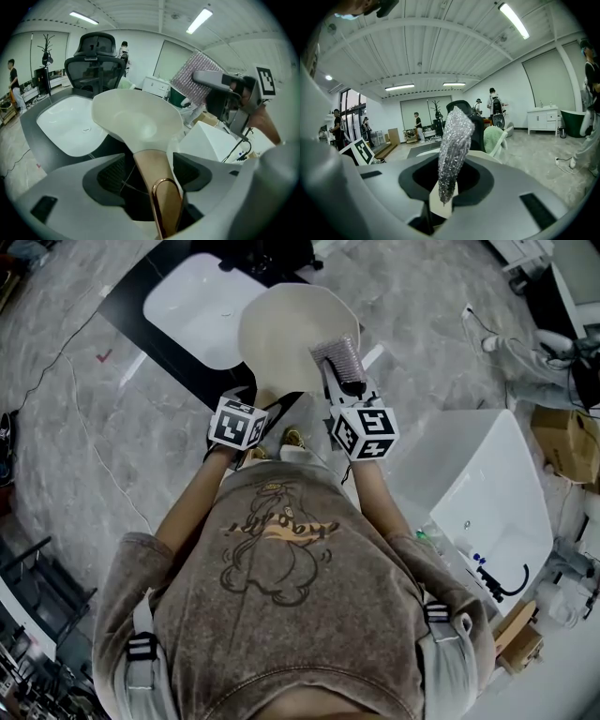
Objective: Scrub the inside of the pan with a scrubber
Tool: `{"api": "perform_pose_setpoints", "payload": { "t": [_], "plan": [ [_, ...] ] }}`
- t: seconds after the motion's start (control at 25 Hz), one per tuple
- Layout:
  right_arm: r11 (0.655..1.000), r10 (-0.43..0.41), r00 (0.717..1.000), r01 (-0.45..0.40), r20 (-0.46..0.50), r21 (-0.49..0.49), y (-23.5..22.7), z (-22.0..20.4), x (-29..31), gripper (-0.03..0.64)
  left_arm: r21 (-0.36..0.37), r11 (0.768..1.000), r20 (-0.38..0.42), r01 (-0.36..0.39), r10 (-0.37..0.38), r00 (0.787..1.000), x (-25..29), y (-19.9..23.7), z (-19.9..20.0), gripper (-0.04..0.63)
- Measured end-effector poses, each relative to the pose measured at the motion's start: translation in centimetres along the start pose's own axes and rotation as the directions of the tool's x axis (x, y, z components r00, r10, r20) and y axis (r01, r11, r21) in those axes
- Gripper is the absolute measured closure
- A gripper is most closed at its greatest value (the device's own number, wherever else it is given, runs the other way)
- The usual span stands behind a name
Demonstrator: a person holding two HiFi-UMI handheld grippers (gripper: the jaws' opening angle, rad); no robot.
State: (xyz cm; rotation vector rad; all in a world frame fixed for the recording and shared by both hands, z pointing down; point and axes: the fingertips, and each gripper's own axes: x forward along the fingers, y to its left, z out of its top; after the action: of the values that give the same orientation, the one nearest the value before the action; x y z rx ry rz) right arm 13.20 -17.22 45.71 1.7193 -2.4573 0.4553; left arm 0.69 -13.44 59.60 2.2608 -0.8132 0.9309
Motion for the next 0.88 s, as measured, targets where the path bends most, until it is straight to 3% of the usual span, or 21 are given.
{"api": "perform_pose_setpoints", "payload": {
  "t": [0.2, 0.32, 0.52, 0.68, 0.88],
  "plan": [
    [1.000, 0.024, 1.000, -0.024, -0.016, -0.001, -0.5, -0.3, 0.9, 0.537, -0.011, 1.000, -0.045, -0.001, 0.001, 0.999, 0.5, -0.3, -0.2, 0.286],
    [0.999, 0.050, 0.998, -0.050, -0.032, -0.013, -0.5, -0.4, 1.3, 0.537, -0.032, 0.999, -0.062, -0.002, 0.000, 0.998, 0.5, -0.6, -0.3, 0.336],
    [0.984, 0.154, 0.982, -0.162, -0.110, -0.069, 0.0, -1.4, 2.7, 0.537, -0.042, 0.999, -0.088, -0.015, 0.011, 0.996, 0.6, -0.6, -0.2, 0.341],
    [0.949, 0.250, 0.947, -0.281, -0.202, -0.142, 1.3, -2.7, 4.7, 0.537, -0.048, 0.999, -0.094, -0.015, 0.010, 0.996, 0.7, -0.5, -0.1, 0.341],
    [0.880, 0.296, 0.873, -0.407, -0.389, -0.245, 3.1, -6.5, 7.4, 0.537, -0.069, 0.997, -0.084, -0.021, 0.015, 0.996, 0.8, -0.8, -0.1, 0.341]
  ]
}}
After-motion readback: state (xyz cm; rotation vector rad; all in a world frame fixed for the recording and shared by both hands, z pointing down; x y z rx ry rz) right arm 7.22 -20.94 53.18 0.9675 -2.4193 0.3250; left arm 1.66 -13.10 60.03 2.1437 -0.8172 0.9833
